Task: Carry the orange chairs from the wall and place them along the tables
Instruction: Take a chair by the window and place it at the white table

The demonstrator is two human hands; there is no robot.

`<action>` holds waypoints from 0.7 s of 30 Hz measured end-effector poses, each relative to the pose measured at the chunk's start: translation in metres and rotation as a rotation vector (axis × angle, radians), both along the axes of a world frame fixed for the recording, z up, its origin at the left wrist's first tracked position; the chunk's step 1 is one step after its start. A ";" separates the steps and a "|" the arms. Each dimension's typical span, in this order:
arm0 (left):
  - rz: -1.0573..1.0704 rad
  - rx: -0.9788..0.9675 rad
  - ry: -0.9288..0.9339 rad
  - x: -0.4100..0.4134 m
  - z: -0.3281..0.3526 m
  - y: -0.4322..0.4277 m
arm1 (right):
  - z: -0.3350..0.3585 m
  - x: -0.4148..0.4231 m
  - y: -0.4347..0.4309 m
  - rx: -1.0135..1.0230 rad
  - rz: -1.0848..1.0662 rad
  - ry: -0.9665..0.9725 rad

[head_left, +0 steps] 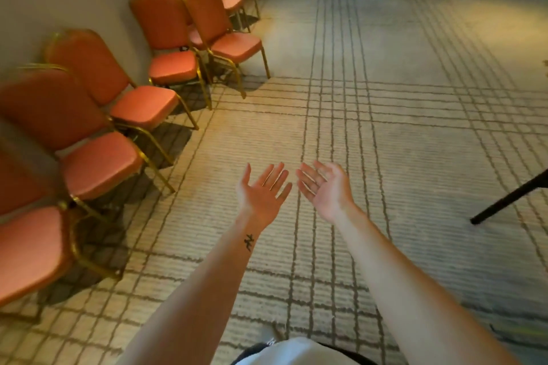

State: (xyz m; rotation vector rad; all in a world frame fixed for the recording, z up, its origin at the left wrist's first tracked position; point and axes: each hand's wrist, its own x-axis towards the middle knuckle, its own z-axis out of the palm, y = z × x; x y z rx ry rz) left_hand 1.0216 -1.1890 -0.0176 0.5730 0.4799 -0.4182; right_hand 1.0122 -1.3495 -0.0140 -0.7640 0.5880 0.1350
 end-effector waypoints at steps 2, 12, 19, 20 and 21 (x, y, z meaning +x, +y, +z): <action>0.061 -0.013 -0.004 0.004 0.001 0.042 | 0.004 0.016 0.047 -0.006 0.068 0.000; 0.361 -0.028 -0.002 0.015 0.000 0.188 | 0.005 0.079 0.207 -0.030 0.387 0.001; 0.584 -0.003 0.024 0.045 -0.017 0.284 | -0.012 0.136 0.307 -0.006 0.601 0.036; 0.614 0.006 0.017 0.054 -0.019 0.296 | -0.014 0.148 0.321 -0.002 0.632 0.034; 0.643 0.007 0.015 0.064 -0.020 0.307 | -0.015 0.161 0.335 0.001 0.656 0.033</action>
